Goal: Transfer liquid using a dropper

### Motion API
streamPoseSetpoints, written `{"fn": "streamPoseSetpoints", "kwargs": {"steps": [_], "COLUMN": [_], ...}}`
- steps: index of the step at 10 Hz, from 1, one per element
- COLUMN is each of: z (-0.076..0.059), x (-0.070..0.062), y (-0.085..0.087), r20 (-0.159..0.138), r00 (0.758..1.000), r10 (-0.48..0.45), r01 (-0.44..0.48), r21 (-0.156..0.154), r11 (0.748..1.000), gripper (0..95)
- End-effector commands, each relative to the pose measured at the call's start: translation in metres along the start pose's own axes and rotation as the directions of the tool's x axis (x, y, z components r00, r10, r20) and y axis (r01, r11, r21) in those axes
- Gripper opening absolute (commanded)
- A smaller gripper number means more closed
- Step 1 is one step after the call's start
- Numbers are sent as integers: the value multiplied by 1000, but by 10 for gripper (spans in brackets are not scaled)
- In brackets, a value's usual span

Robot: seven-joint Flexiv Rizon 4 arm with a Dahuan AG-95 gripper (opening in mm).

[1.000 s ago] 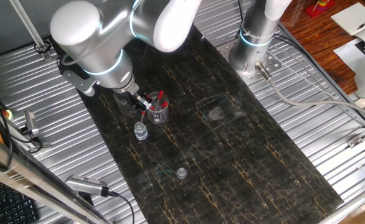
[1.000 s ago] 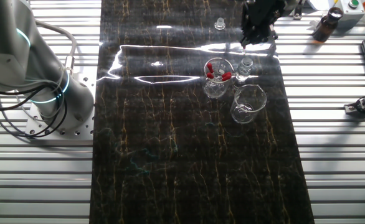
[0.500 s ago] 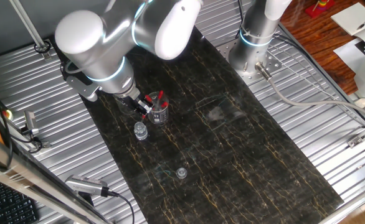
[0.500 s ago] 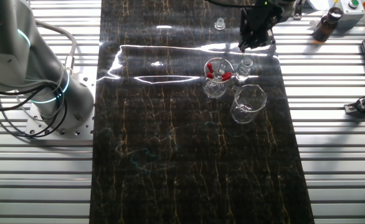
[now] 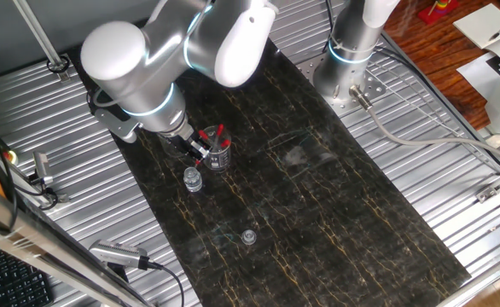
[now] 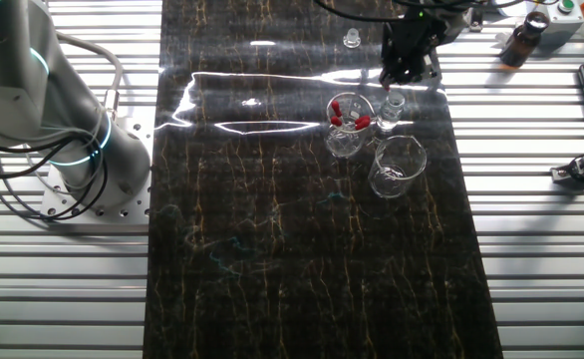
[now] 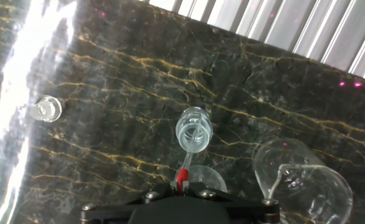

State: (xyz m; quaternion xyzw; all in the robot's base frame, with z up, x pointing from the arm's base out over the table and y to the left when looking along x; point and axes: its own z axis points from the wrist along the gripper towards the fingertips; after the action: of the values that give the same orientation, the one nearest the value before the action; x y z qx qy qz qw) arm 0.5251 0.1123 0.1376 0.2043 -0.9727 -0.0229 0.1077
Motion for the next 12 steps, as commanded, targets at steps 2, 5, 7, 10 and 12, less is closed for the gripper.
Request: {"fn": "streamPoseSetpoints", "kwargs": {"steps": [2,5,7,10,12], "z": [1,1,0,0,0], "x": [1,0,-3,-5,-5], "y": [0,0,-1,-1,-1], "r20": [4,4,-1,0,2], "r00": [1000,1000,1000,1000,1000], "r10": [-4,-6,0,0,-8], "r01": [4,6,0,0,8], "r21": [1,0,-2,-2,-1], "r11": [1000,1000,1000,1000,1000], "gripper": [0,0,0,0,0]}}
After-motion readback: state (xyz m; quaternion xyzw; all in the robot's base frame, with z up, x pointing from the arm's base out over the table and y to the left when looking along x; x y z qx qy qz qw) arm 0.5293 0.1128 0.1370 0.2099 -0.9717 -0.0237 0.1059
